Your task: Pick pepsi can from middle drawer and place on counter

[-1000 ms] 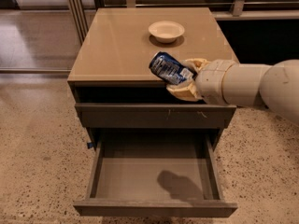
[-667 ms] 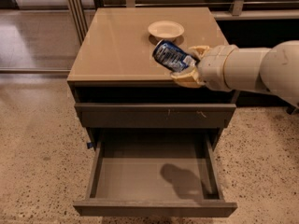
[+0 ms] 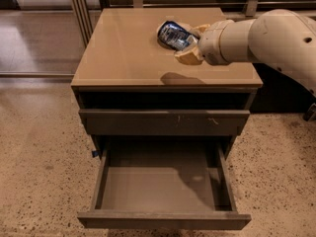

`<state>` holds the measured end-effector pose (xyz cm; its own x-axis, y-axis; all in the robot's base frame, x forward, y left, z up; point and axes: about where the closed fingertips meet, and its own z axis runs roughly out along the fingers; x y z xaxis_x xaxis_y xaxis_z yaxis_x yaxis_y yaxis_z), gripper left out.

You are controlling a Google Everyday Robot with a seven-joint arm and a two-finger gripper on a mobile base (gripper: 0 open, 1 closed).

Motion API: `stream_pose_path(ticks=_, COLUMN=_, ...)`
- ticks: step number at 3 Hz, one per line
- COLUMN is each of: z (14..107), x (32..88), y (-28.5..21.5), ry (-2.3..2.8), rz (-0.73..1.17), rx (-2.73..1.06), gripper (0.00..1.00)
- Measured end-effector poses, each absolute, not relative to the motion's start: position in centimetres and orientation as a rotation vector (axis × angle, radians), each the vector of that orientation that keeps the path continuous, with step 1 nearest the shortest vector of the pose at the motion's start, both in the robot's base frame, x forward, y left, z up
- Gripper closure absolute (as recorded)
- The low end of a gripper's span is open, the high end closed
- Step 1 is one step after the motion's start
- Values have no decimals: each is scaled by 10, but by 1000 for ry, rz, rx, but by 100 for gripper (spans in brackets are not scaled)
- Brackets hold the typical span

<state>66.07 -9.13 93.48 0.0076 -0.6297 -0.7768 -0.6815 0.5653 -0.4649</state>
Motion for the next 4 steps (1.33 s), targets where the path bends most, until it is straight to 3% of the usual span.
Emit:
stream_pose_path(ticks=2, z=933, x=740, y=-111, ry=1758, rz=-44, rx=-1008, gripper=100)
stream_pose_path(ticks=4, z=886, x=779, y=-136, ry=1872, rz=-40, rx=-902, gripper=100)
